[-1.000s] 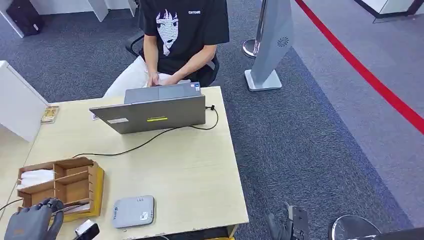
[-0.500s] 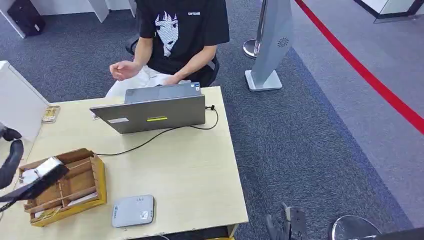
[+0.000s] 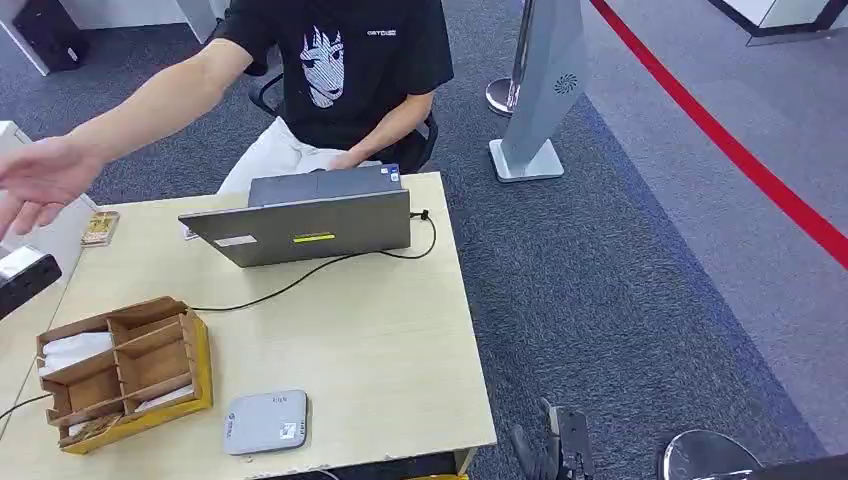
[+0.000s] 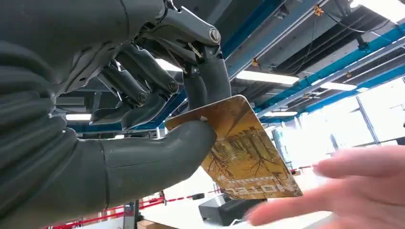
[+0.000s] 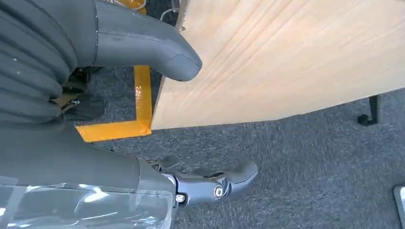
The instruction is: Pass the card to the sensor for recognition and then transmit it.
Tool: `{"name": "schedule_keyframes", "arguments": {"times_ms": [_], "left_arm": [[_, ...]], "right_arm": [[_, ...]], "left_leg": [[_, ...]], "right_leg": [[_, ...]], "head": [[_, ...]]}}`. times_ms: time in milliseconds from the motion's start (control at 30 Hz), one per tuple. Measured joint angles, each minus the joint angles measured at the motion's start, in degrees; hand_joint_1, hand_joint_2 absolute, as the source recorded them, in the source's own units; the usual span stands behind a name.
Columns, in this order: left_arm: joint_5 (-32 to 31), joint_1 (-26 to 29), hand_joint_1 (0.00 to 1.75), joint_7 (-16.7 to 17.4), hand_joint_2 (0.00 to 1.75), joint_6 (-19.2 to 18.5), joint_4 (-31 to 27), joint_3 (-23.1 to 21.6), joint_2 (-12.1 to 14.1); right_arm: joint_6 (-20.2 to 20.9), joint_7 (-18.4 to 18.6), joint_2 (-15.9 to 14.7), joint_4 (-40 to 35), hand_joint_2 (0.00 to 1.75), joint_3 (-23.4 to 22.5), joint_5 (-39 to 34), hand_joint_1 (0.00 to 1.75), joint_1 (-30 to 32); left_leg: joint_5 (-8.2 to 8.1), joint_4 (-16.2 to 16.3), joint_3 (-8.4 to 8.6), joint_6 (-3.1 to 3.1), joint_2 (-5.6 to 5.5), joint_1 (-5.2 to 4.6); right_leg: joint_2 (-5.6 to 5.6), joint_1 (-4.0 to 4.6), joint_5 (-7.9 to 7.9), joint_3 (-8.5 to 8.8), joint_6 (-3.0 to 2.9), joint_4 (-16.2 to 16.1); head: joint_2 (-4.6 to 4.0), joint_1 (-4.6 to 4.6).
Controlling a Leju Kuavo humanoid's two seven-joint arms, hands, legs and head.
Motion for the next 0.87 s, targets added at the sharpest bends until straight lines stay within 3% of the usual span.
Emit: {"name": "schedule_keyframes", "arguments": {"times_ms": [233, 267, 300, 467, 567, 733, 867], "left_arm": [[-0.46, -1.04, 1.75, -0.07, 1.75, 0.42, 1.1, -0.79, 0.09], [-0.31, -1.06, 1.36, -0.15, 1.75, 0.68, 1.23, -0.88, 0.2], [0.09, -1.06, 0.07, -0.28, 1.75, 0.96, 1.38, -0.9, 0.33], [2.22, -1.01, 0.0, -0.68, 1.75, 1.92, 1.66, -0.9, 0.31], [4.79, 0.74, 0.0, -1.12, 1.75, 4.68, 0.85, -0.37, -0.35], [10.32, 9.1, 0.0, -5.4, 1.75, 14.81, -5.4, 3.57, -4.46], [20.95, 19.47, 0.0, -13.54, 1.75, 26.13, -13.95, 9.32, -12.05]], "right_arm": [[-0.37, 0.26, -0.57, 0.39, 1.75, 1.12, -0.11, 0.0, -0.18], [-0.53, 0.31, -0.7, 0.39, 1.75, 1.45, -0.06, 0.0, -0.18], [-0.65, 0.33, -0.85, 0.39, 1.75, 1.7, -0.02, 0.0, -0.17], [-1.07, 0.39, -1.2, 0.39, 1.75, 1.99, -0.54, 0.0, -0.15], [-1.42, 0.53, -1.38, 0.22, 1.75, 2.14, -1.22, 0.0, 0.12], [-2.71, 1.05, -1.44, -1.64, 1.75, 2.1, -2.01, 0.0, 1.87], [-3.21, 1.88, -1.42, -4.84, 1.75, 0.88, -1.81, 0.0, 4.71]], "left_leg": [[0.0, 0.0, -0.02, 0.0, 0.01, 0.0], [0.0, 0.0, -0.01, 0.0, 0.03, 0.0], [0.0, 0.0, -0.01, 0.0, 0.07, 0.0], [0.0, 0.0, -0.04, 0.0, 0.08, 0.0], [-0.01, 0.0, -0.06, -0.01, 0.1, 0.0], [-0.07, 0.0, -0.1, -0.04, 0.13, -0.03], [-0.23, -0.01, -0.13, 0.07, 0.24, -0.1]], "right_leg": [[0.0, 0.0, 0.0, -0.03, 0.0, 0.0], [0.01, 0.0, 0.0, -0.03, 0.0, 0.0], [0.05, 0.0, 0.0, -0.06, 0.0, 0.0], [0.08, 0.0, 0.0, -0.08, 0.0, 0.01], [0.11, 0.0, 0.0, -0.09, -0.01, 0.01], [0.18, -0.03, -0.02, -0.11, 0.0, -0.01], [0.28, -0.11, -0.1, -0.15, 0.08, -0.02]], "head": [[0.0, 0.0], [0.0, -0.04], [0.0, -0.02], [0.0, -0.02], [0.0, -0.02], [0.0, -0.04], [0.0, -0.04]]}}
